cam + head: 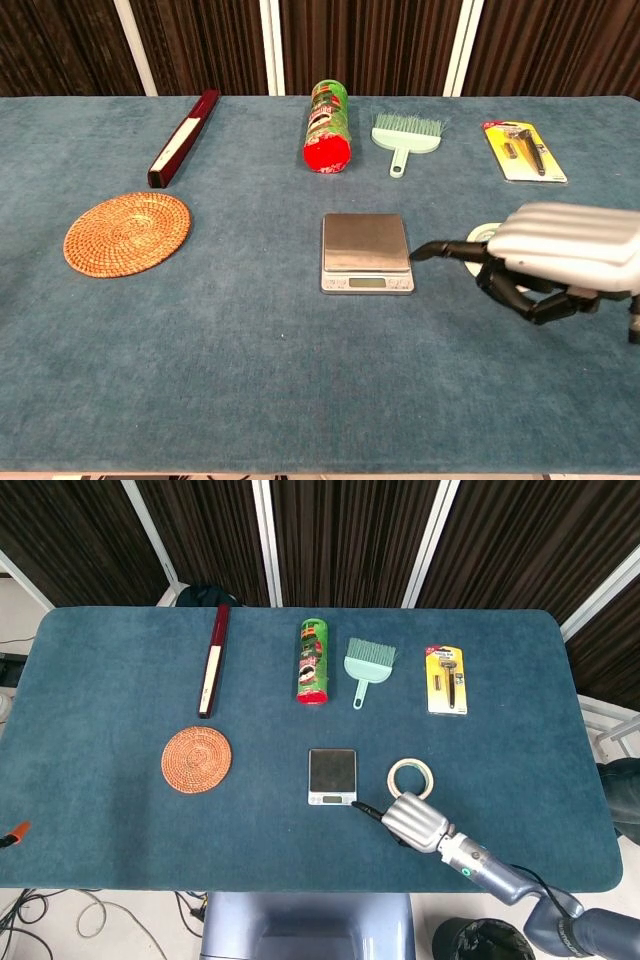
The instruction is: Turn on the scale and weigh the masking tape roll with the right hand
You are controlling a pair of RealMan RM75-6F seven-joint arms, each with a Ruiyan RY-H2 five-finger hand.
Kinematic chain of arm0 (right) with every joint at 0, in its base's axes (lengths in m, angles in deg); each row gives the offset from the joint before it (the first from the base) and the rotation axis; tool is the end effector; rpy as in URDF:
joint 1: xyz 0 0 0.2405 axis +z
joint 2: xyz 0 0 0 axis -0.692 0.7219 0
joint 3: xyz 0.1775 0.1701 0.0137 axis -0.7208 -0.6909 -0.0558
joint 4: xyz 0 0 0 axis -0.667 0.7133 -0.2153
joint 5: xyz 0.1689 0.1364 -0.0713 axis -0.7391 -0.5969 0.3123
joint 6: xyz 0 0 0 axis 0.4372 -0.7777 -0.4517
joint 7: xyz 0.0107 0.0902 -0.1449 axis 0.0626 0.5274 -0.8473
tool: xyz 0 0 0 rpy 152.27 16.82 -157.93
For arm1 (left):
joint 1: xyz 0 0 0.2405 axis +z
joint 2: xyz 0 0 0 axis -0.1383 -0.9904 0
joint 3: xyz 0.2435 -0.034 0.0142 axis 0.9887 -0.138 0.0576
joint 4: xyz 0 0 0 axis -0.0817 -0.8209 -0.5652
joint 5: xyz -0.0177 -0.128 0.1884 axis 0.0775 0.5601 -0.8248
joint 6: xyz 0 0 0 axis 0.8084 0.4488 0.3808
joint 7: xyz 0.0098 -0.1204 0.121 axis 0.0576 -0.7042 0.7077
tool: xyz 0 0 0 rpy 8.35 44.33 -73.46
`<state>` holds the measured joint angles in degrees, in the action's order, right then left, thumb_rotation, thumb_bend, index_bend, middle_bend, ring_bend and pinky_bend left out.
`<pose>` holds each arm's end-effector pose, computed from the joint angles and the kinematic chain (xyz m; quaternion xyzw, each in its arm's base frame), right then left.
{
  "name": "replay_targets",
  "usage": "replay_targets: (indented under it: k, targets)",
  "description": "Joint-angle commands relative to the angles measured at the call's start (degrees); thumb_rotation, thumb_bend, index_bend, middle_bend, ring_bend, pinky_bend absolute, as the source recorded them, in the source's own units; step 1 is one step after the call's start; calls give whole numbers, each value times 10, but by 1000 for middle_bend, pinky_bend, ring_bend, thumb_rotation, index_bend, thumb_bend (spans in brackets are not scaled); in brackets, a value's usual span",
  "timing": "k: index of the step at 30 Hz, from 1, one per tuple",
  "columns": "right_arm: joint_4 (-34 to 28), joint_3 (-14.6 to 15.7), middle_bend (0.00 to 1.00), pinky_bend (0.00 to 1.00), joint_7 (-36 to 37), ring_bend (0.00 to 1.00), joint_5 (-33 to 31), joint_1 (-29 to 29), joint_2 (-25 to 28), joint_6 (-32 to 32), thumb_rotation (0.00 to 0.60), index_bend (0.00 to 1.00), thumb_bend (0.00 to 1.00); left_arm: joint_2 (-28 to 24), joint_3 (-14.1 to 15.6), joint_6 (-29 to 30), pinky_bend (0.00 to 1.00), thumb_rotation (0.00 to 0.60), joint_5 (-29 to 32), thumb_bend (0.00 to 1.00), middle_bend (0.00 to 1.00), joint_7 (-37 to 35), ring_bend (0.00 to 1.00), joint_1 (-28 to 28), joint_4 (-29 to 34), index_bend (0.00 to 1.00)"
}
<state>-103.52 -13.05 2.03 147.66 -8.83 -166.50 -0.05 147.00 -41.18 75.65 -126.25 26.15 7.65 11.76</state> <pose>-0.1821 -0.2881 -0.0437 0.8763 -0.2430 0.3231 0.2619 -0.3211 0.1943 0.1776 -0.5024 -0.4089 -0.3790 0.6609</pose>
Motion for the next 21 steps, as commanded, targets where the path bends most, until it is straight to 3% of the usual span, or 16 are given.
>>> replay_targets:
  k: [1,12,21]
  targets:
    - [-33,-13,725,710,-64,774,-53,21,-14,58,600,0,992,0,-1,-1,0,600,1,0,0,0,0,0,0,0]
    - [-67,-65,734,710,-195,783,-184,49,-37,125,600,0,992,-3,-2,-2,0,600,3,0,0,-6,0,0,0,0]
    - [-81,-72,736,710,-273,786,-265,74,-48,148,600,0,992,-5,-3,-2,0,600,6,0,0,-10,0,0,0,0]
